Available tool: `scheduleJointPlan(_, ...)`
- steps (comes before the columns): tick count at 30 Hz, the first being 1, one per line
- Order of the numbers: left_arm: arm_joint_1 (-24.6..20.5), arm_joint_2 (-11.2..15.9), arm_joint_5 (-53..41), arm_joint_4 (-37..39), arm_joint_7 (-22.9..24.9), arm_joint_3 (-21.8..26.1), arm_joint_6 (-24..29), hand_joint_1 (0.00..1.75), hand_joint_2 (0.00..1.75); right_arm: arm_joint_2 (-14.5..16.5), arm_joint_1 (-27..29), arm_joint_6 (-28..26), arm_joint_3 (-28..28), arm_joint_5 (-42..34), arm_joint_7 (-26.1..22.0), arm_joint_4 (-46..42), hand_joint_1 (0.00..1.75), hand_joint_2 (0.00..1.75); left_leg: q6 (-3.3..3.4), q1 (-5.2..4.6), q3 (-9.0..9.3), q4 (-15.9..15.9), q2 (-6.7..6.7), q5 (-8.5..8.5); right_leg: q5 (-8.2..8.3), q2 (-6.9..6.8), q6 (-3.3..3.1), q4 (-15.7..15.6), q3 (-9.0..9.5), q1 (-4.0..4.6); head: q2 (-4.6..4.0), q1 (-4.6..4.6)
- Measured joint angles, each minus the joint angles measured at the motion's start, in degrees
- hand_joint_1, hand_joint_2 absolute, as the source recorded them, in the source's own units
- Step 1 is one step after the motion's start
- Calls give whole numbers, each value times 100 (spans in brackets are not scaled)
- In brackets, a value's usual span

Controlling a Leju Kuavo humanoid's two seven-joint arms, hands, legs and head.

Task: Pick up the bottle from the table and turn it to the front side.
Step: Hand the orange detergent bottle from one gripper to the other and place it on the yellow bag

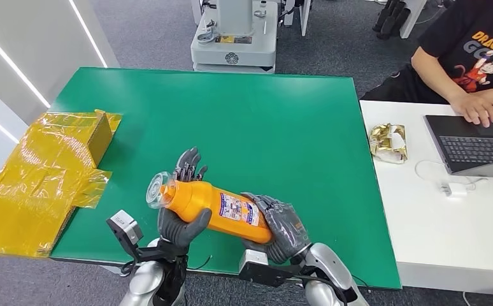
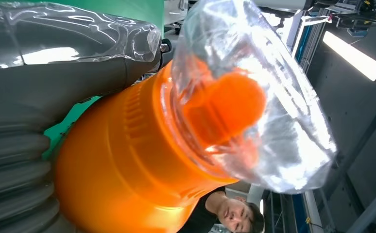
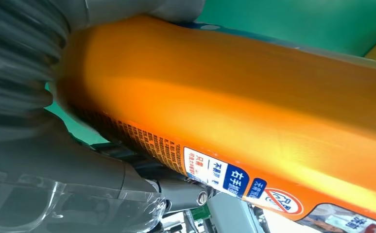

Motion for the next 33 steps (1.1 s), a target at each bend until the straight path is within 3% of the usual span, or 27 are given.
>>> scheduleJointPlan(11, 0, -7, -6, 31, -24, 14, 59, 0, 175, 0, -232, 310, 110, 66, 74, 316, 175, 175, 0, 0, 1, 0, 0, 0, 0, 1, 0, 0, 0, 0, 0, 1)
scheduleJointPlan(12, 0, -10, -6, 31, -24, 23, 79, 21, 175, 0, -267, 328, 123, 72, 77, 365, 175, 175, 0, 0, 1, 0, 0, 1, 0, 1, 0, 0, 0, 0, 0, 1)
scheduleJointPlan(15, -1, -17, -6, 31, -24, 46, 114, 152, 175, 0, -350, 355, 154, 92, 83, 490, 175, 175, 0, 0, 1, 0, 0, 1, 0, 1, 0, 0, 0, 0, 0, 1)
scheduleJointPlan(16, -3, -18, -8, 31, -26, 52, 120, 175, 175, 0, -373, 352, 164, 96, 85, 527, 175, 175, 0, 0, 1, 0, 0, 1, 0, 1, 0, 0, 0, 0, 0, 0)
scheduleJointPlan(33, -122, -67, -140, 31, -202, 95, 24, 175, 175, 93, -537, 148, 186, -8, 62, 746, 175, 175, 0, 0, 0, 0, 0, 1, 0, 1, 0, 0, -1, 0, 0, 1)
